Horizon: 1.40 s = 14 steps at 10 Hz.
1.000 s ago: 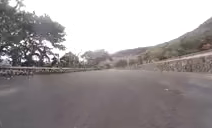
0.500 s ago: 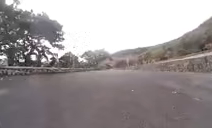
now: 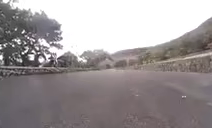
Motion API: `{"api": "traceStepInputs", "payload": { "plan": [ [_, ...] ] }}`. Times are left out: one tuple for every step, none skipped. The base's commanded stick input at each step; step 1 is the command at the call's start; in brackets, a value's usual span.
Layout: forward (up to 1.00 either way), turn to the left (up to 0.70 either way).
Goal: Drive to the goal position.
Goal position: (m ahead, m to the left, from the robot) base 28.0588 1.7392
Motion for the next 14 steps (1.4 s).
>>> {"api": "traceStepInputs", "payload": {
  "plan": [
    [0.70,0.00],
    [0.70,0.00],
    [0.70,0.00],
    [0.70,0.00],
    [0.70,0.00],
    [0.70,0.00],
    [0.70,0.00],
    [0.70,0.00],
    [0.70,0.00],
    [0.70,0.00],
    [0.70,0.00],
    [0.70,0.00],
    [0.70,0.00],
    [0.70,0.00]
  ]
}}
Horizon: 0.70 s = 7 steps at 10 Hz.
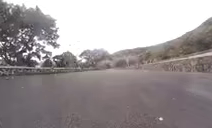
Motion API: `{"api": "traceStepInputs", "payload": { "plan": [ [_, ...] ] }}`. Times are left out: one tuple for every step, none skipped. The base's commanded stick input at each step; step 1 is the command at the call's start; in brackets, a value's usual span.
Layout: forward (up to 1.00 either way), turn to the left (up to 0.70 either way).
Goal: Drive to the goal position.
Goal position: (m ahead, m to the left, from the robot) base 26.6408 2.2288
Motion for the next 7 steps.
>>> {"api": "traceStepInputs", "payload": {
  "plan": [
    [0.70,0.00],
    [0.70,0.00],
    [0.70,0.00],
    [0.70,0.00],
    [0.70,0.00],
    [0.70,0.00],
    [0.70,0.00]
  ]
}}
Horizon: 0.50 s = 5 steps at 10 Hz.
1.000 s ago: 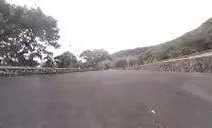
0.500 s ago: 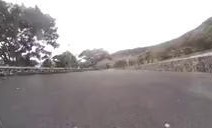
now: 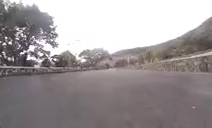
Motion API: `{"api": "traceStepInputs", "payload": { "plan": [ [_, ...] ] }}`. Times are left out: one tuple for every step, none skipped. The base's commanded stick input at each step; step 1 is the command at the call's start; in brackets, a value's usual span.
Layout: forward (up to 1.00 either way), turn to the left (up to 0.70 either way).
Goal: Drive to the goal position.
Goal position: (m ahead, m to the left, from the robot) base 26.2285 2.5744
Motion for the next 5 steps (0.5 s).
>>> {"api": "traceStepInputs", "payload": {
  "plan": [
    [0.70,0.00],
    [0.70,0.00],
    [0.70,0.00],
    [0.70,0.00],
    [0.70,0.00]
  ]
}}
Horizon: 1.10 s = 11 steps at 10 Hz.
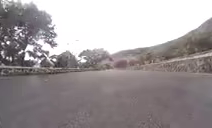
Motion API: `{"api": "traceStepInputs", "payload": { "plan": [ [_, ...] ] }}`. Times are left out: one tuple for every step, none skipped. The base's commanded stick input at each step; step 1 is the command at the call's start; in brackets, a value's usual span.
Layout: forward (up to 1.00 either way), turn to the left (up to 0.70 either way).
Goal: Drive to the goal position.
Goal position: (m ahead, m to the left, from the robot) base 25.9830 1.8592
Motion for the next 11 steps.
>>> {"api": "traceStepInputs", "payload": {
  "plan": [
    [0.70,0.00],
    [0.70,0.00],
    [0.70,0.00],
    [0.70,0.00],
    [0.70,0.00],
    [0.70,0.00],
    [0.70,0.00],
    [0.70,0.00],
    [0.70,0.00],
    [0.70,0.00],
    [0.70,0.00]
  ]
}}
